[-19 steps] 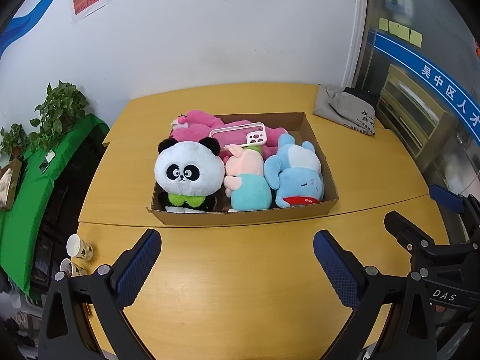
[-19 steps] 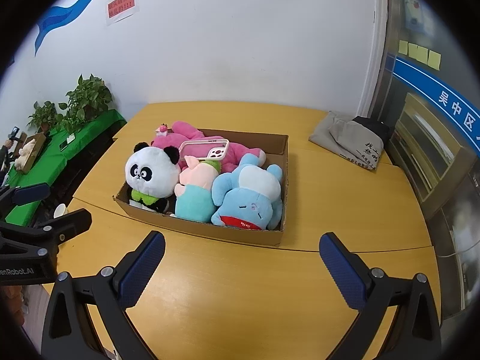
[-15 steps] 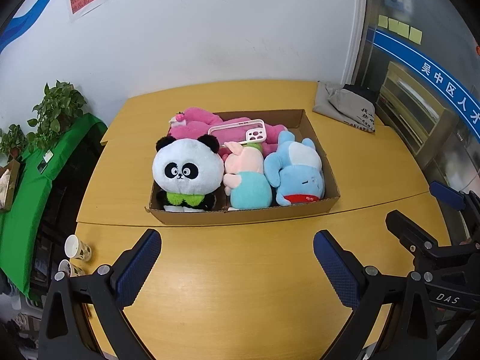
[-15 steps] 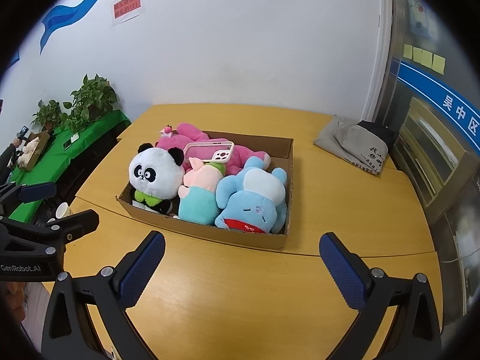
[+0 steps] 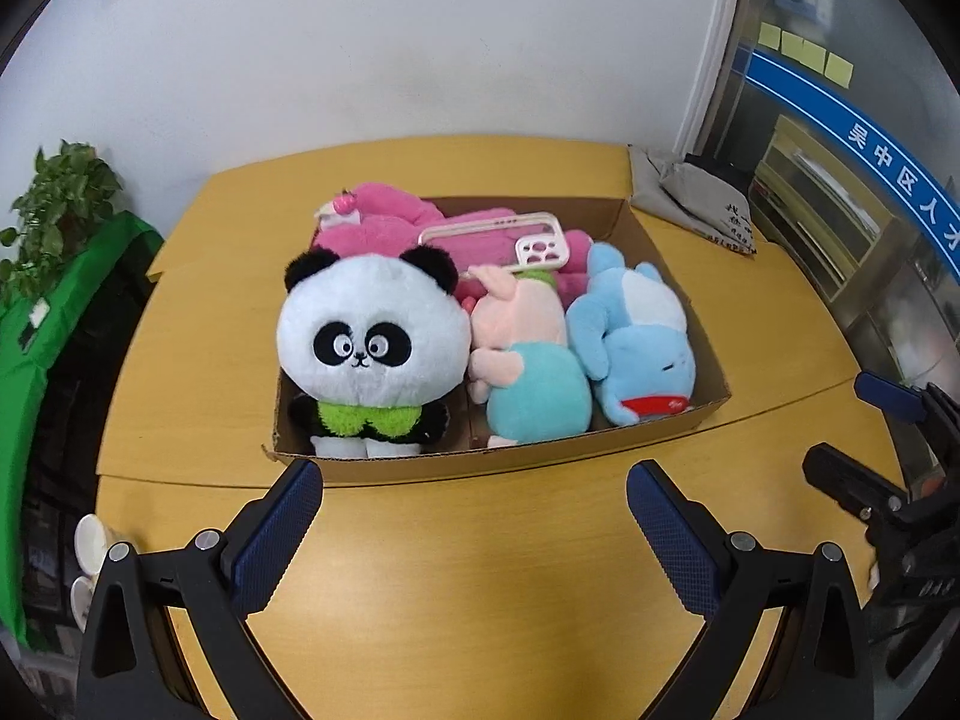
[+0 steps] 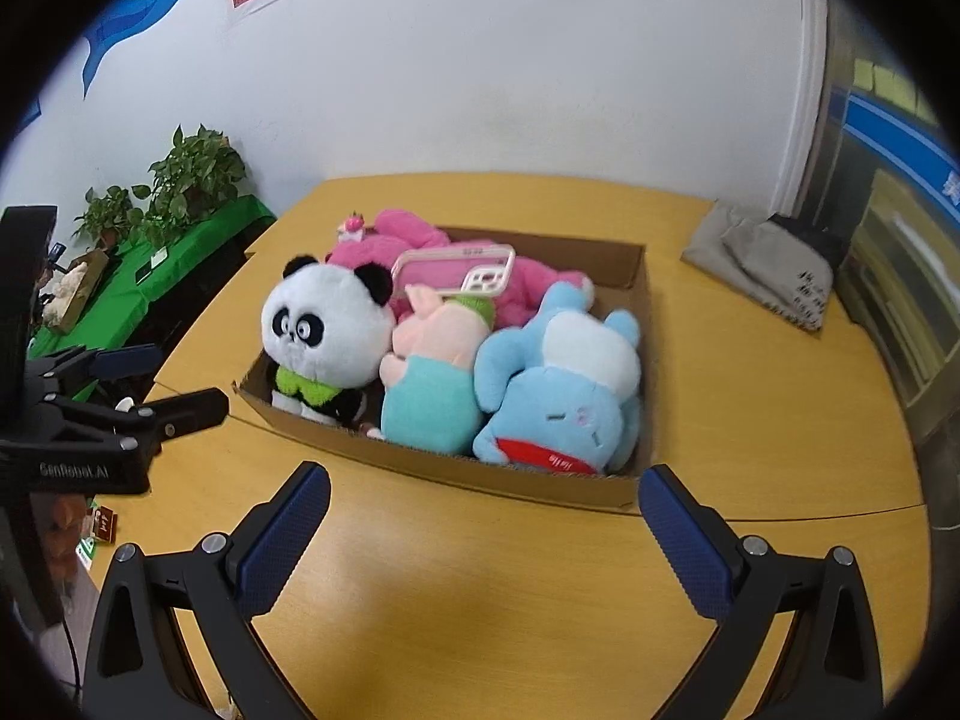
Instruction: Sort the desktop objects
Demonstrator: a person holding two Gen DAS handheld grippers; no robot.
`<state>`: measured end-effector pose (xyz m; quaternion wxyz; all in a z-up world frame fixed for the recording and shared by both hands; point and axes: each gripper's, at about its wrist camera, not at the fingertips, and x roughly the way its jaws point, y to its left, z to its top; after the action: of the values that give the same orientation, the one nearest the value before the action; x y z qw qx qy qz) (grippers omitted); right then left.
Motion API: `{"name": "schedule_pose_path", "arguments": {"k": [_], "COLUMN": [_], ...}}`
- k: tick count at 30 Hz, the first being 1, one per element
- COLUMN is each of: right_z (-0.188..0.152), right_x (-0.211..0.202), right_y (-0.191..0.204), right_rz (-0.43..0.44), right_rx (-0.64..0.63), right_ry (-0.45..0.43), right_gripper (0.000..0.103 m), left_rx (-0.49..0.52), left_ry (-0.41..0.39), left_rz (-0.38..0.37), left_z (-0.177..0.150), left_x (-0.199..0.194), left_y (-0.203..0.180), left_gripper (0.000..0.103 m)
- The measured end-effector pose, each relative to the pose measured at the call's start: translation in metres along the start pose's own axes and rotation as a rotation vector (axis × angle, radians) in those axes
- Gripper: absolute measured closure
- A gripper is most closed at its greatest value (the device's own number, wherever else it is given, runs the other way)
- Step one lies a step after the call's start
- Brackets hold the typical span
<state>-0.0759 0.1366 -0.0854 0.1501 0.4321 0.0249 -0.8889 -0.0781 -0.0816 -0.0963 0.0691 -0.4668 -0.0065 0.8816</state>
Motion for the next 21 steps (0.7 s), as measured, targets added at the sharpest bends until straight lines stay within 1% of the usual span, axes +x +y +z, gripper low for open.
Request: {"name": "schedule_pose_path", "arguments": {"k": [3, 6, 10, 13, 16, 21], "right_z": [-0.025, -0.055, -0.098, -0.124, -0.143, -0.17], "right_x": [0.035, 0.067, 0.106, 0.122, 0.127, 0.128], "right_y": [-0.016, -0.035, -0.059, -0.081, -0.104, -0.136], "right_rz": [-0.002, 0.014, 0.038, 0.041, 0.037, 0.074], "right_rx": [-0.003, -0.032, -0.15, -0.2, -0.233, -0.28], "right_ry": [0.062, 0.108, 0.163, 0.195, 0.191, 0.171], "right_gripper": [0.0, 0.0, 0.0, 0.0, 0.0, 0.0], "left_rx": [0.012, 0.015, 0.022, 0.033, 0.072, 0.094], "left_ry": [0.03, 0.051, 0.068, 0.079, 0.057, -0.004], "left_rz": [-0.011, 0.021, 0.057, 0.081, 0.077, 0.026], "left_z": [-0.023, -0.061, -0.108, -0.141, -0.164, -0.189], "left_x": [0.04, 0.081, 0.119, 0.144, 0.149, 0.142], "left_y": [0.034, 0.071, 0.106, 0.13, 0.139, 0.15], "left_gripper": [0.0, 0.0, 0.0, 0.0, 0.0, 0.0]}}
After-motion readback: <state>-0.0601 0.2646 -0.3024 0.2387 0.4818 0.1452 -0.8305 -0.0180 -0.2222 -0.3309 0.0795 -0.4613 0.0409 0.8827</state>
